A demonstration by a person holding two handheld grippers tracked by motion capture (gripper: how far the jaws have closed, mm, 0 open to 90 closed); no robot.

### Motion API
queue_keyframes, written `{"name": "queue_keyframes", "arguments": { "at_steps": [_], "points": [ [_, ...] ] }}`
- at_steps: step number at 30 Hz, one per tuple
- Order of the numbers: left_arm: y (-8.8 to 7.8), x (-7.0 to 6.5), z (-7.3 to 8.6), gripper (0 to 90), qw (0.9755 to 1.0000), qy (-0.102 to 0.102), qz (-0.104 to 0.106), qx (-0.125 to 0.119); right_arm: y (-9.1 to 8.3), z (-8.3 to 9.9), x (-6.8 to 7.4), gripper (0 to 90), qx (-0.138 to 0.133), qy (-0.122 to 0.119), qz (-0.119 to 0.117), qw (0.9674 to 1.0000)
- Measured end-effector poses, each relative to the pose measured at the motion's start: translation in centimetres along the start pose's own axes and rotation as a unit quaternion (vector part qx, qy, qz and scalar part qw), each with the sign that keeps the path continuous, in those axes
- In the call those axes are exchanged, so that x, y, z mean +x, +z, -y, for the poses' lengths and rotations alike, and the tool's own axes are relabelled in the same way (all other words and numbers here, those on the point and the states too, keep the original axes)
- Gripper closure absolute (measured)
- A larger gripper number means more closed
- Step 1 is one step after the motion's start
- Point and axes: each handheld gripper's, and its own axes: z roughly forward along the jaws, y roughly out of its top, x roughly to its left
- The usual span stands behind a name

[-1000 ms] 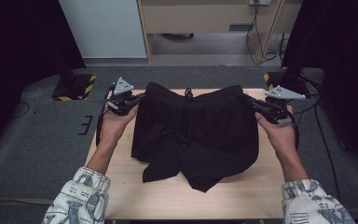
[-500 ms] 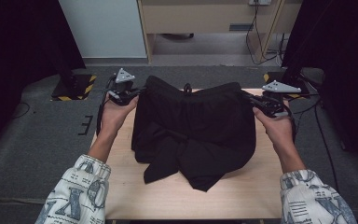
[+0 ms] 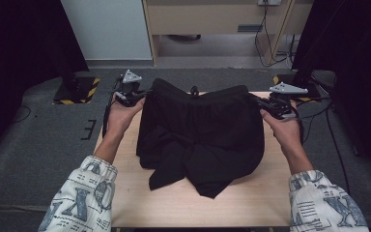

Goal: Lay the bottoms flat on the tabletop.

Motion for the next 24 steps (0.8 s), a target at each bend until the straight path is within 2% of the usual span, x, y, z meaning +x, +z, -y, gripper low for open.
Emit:
{"name": "queue_keyframes", "arguments": {
  "at_steps": [4,7,11,13,15,16,17,18,19,20,21,24],
  "points": [
    [1.2,0.8,-0.1,87.8,0.9999,-0.010,-0.001,0.005,1.4,0.3,-0.9,88.8,0.005,0.029,-0.008,0.9995],
    [2.2,1.5,-0.4,87.8,0.9998,-0.011,-0.004,0.015,2.7,0.0,-1.5,88.9,0.015,0.035,-0.004,0.9993],
    [3.5,2.6,-1.7,87.8,0.9997,-0.014,-0.007,0.016,4.5,-1.4,-2.5,88.9,0.021,0.040,0.001,0.9990],
    [4.4,3.3,-2.5,87.8,0.9995,-0.019,-0.014,0.020,5.7,-2.6,-3.2,88.9,0.019,0.046,0.006,0.9987],
    [5.5,3.9,-3.3,87.2,0.9992,-0.027,-0.027,0.011,6.9,-3.6,-3.7,87.2,0.012,0.054,0.017,0.9983],
    [6.1,4.2,-3.5,83.5,0.9986,-0.034,-0.040,0.006,7.5,-3.9,-3.9,82.3,0.011,0.058,0.030,0.9978],
    [6.6,4.5,-3.5,73.6,0.9974,-0.051,-0.050,-0.002,8.2,-4.0,-4.1,74.7,0.010,0.064,0.044,0.9969],
    [6.9,4.7,-3.3,66.3,0.9961,-0.071,-0.053,-0.005,8.7,-4.0,-4.1,68.7,0.012,0.071,0.052,0.9960],
    [7.0,4.6,-3.1,63.9,0.9957,-0.077,-0.050,-0.007,9.1,-3.8,-4.1,62.3,0.019,0.077,0.059,0.9951],
    [7.0,4.6,-3.1,62.0,0.9957,-0.077,-0.050,-0.007,9.3,-3.6,-3.9,58.6,0.026,0.079,0.066,0.9943],
    [7.1,4.1,-2.4,58.5,0.9967,-0.058,-0.056,-0.001,9.3,-3.4,-3.7,57.2,0.028,0.082,0.064,0.9941],
    [6.8,3.4,-1.1,54.3,0.9977,-0.037,-0.054,0.015,9.0,-2.4,-3.3,51.6,0.033,0.082,0.052,0.9948]
  ]
}}
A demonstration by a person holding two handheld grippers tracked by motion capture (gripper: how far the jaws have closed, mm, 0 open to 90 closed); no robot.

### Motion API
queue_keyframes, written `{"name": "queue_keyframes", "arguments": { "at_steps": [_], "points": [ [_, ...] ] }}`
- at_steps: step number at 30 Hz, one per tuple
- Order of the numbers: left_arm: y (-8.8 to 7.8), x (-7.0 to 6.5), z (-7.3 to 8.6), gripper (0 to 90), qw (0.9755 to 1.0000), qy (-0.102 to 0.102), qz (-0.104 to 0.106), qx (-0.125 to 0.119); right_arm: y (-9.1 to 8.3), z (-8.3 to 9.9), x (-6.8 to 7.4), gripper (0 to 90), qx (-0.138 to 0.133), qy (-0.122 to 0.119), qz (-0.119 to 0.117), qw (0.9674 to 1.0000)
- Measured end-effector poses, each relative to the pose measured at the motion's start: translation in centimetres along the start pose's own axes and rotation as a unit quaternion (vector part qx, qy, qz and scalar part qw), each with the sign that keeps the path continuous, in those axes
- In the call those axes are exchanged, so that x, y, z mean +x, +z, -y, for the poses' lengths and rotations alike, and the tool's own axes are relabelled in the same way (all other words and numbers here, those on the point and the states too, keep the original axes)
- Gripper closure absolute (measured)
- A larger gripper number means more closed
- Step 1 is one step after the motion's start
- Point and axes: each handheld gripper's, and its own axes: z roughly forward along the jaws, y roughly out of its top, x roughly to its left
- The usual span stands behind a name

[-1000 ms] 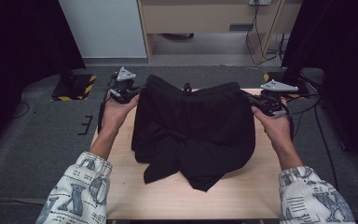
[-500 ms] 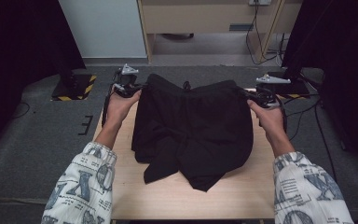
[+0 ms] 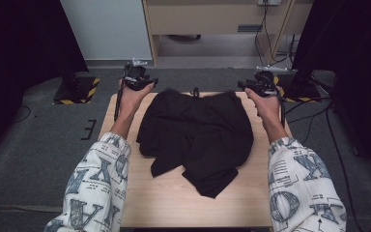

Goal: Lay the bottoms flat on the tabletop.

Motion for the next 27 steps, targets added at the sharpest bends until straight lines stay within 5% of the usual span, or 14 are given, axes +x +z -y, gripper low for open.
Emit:
{"name": "queue_keyframes", "arguments": {
  "at_steps": [3,20,27],
  "points": [
    [-0.4,-0.4,1.4,53.9,1.0000,-0.007,0.007,0.001,-0.5,0.9,-0.1,47.7,0.011,-0.003,0.006,0.9999],
    [-3.1,-3.7,6.7,46.6,0.9990,0.024,0.033,0.016,-3.2,5.9,0.8,36.5,0.040,-0.007,-0.005,0.9992],
    [-4.1,-5.0,10.7,44.4,0.9982,0.031,0.043,0.028,-4.0,8.7,1.5,31.3,0.060,-0.021,-0.013,0.9979]
  ]
}}
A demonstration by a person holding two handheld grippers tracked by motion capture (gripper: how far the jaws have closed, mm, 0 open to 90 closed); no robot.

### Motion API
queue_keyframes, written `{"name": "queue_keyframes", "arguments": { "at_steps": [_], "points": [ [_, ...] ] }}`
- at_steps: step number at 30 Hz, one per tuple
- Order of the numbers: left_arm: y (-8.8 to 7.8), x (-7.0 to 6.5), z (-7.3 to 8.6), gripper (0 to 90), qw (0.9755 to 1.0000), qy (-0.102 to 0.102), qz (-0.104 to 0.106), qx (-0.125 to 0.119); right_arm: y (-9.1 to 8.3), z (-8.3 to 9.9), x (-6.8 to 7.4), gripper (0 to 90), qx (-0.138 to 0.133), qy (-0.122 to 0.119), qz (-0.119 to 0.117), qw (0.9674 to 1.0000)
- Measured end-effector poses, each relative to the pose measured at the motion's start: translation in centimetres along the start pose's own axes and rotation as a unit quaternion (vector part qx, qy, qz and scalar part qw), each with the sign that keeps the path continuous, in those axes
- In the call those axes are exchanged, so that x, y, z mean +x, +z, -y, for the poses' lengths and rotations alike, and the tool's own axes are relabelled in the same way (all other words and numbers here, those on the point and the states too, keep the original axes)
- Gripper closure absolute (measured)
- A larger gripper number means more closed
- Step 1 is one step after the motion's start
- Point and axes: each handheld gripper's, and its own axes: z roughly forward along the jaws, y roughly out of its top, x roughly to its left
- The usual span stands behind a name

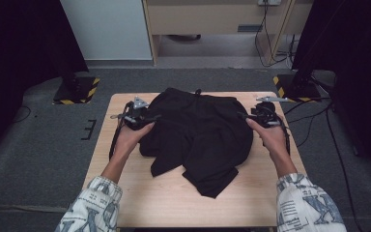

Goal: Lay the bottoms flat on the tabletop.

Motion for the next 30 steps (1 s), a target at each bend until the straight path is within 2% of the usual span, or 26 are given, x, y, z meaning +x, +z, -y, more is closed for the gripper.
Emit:
{"name": "queue_keyframes", "arguments": {
  "at_steps": [3,7,9,10,14,17,18,21,25,27,30],
  "points": [
    [-0.4,-0.9,1.9,44.3,1.0000,0.003,0.005,0.006,-0.4,1.8,0.6,32.2,0.011,-0.009,0.000,0.9999],
    [-0.3,-2.0,4.3,42.7,0.9994,0.022,0.009,0.024,-0.9,4.0,0.8,33.3,0.024,-0.012,0.007,0.9996],
    [-0.2,-2.1,4.7,42.0,0.9994,0.023,0.010,0.025,-1.0,4.5,0.7,33.7,0.027,-0.010,0.009,0.9995],
    [0.0,-2.2,5.9,41.8,0.9996,0.013,0.014,0.022,-1.2,5.6,0.5,33.8,0.033,-0.009,0.012,0.9993],
    [0.5,-1.7,7.6,41.5,0.9998,-0.004,0.010,0.020,-1.3,7.4,0.1,33.0,0.053,-0.001,0.018,0.9984],
    [0.6,-1.4,8.1,39.7,0.9996,-0.008,0.008,0.024,-1.4,8.4,-0.1,31.2,0.058,0.006,0.019,0.9981],
    [0.7,-1.1,8.6,37.9,0.9995,-0.015,0.009,0.027,-1.4,8.7,-0.2,29.6,0.061,0.007,0.020,0.9979],
    [0.7,-0.7,9.6,34.9,0.9993,-0.009,0.003,0.036,-1.5,9.7,0.1,26.5,0.073,0.015,0.030,0.9968],
    [0.7,-0.2,10.1,33.9,0.9991,-0.026,0.006,0.032,-1.5,10.5,0.8,24.8,0.084,0.016,0.018,0.9962],
    [1.4,-0.2,10.4,32.5,0.9988,-0.022,0.006,0.042,-1.3,11.2,1.3,27.3,0.096,0.018,0.008,0.9952],
    [1.9,-0.2,10.7,36.6,0.9981,-0.021,0.014,0.057,-1.0,11.6,1.5,44.4,0.093,0.010,0.006,0.9956]
  ]
}}
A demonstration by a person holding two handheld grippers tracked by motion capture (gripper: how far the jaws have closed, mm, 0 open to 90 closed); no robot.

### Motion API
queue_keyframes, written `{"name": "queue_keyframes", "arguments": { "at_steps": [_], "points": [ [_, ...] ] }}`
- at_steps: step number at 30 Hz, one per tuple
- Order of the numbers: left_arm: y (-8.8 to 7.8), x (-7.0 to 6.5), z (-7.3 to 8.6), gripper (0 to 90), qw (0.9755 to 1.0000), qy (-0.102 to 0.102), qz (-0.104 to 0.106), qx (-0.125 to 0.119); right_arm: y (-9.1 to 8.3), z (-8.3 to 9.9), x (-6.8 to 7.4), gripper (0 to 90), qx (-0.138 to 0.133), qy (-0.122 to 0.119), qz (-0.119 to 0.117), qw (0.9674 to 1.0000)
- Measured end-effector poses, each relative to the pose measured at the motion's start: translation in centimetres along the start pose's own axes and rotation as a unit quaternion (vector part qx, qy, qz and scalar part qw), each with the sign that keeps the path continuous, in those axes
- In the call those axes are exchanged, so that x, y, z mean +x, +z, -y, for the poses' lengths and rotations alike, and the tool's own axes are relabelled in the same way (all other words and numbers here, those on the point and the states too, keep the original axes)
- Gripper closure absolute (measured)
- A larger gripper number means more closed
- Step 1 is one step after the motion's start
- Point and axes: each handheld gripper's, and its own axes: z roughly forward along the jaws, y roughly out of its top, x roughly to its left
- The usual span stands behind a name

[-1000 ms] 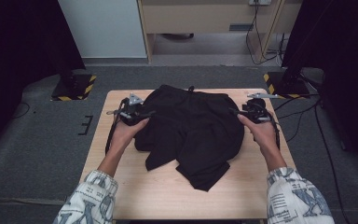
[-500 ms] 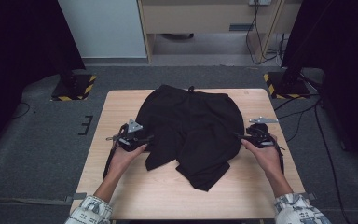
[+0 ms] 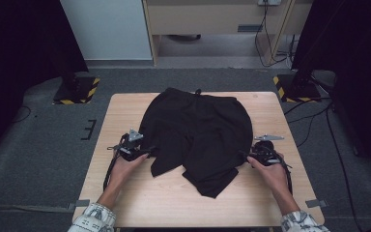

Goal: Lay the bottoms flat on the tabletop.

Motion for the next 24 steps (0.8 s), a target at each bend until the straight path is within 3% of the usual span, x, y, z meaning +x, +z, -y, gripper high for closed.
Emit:
{"name": "queue_keyframes", "arguments": {
  "at_steps": [1,2,7,11,13,18,22,24],
  "points": [
    [0.0,0.0,0.0,40.7,1.0000,0.000,0.000,0.000,0.0,0.0,0.0,44.4,0.000,0.000,0.000,1.0000],
    [0.1,-0.2,0.1,44.4,0.9999,0.009,-0.001,0.008,0.2,0.1,0.1,61.2,0.000,-0.002,0.007,1.0000],
    [-0.4,-1.0,0.1,67.2,0.9993,0.023,0.020,0.020,0.7,-0.4,-0.9,89.7,-0.008,0.013,0.003,0.9999],
    [-0.6,-1.6,0.0,75.5,0.9987,0.033,0.027,0.030,1.3,-1.2,-1.5,90.0,-0.005,0.013,0.011,0.9998],
    [-0.7,-2.2,-0.1,77.4,0.9981,0.037,0.031,0.037,1.7,-1.9,-2.1,90.0,-0.006,0.026,0.017,0.9995],
    [-0.6,-3.1,-0.2,79.5,0.9973,0.038,0.048,0.041,2.5,-3.7,-3.8,90.0,-0.004,0.030,0.037,0.9988],
    [-1.0,-4.3,-0.2,82.6,0.9946,0.049,0.074,0.054,2.8,-4.6,-5.1,88.9,0.004,0.039,0.060,0.9974],
    [-1.3,-4.8,0.0,85.0,0.9930,0.051,0.089,0.058,2.7,-4.6,-5.3,84.1,0.001,0.044,0.064,0.9970]
  ]
}}
